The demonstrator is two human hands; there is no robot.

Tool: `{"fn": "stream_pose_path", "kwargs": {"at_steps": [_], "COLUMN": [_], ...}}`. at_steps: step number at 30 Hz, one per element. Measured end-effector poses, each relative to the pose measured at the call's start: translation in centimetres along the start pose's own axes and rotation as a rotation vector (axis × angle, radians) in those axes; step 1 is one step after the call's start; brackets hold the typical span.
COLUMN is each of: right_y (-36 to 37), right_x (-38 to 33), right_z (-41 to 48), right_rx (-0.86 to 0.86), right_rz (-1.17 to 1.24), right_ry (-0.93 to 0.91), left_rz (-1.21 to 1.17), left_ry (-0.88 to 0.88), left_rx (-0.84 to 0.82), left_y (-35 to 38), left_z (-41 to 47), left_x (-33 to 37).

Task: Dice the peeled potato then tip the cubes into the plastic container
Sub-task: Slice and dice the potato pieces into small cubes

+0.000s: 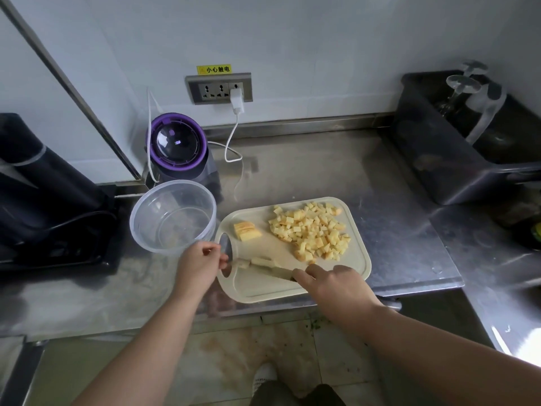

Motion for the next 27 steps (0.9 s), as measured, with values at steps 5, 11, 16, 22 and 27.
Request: {"fn": "stream_pose_path", "kwargs": {"at_steps": [5, 11, 16, 22, 27], "right_y": [0.8, 1.7, 2.1, 1.1, 0.7], "right_x": [-1.6, -1.9, -1.6, 1.8, 6.5], "right_z": [1.0, 1.5, 1.1, -1.7, -3.4], "right_rx": [0.001, 0.009, -0.005, -0.009, 0.132], "right_rz": [-0.042, -0.056, -0.054, -0.089, 0.044], "right_ry": [-0.081, -0.126, -0.18, -0.189, 0.002], "left_rz": [0.291, 0.737, 0.786, 0.731, 0.798], "left_ry": [0.427, 0.657, 0.705, 0.647, 0.763], "left_rx": [-0.227, -0.475, -0.495, -0.503, -0.471], "left_y": [0.7, 5.9, 7.2, 7.5, 9.3], "left_z": [-0.9, -2.2, -2.4, -1.5, -2.0], "left_x": [2.8, 1.9, 2.2, 1.6, 3.4]}}
Point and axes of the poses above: each hand's wrist, its own z-axis towards the middle knuckle, its own y-axis out of the palm, x = y × z, the point moved 9 cm from there along z, towards the middle knuckle, and after that the axes turned 9 degrees about x, right-handed, at the moved point
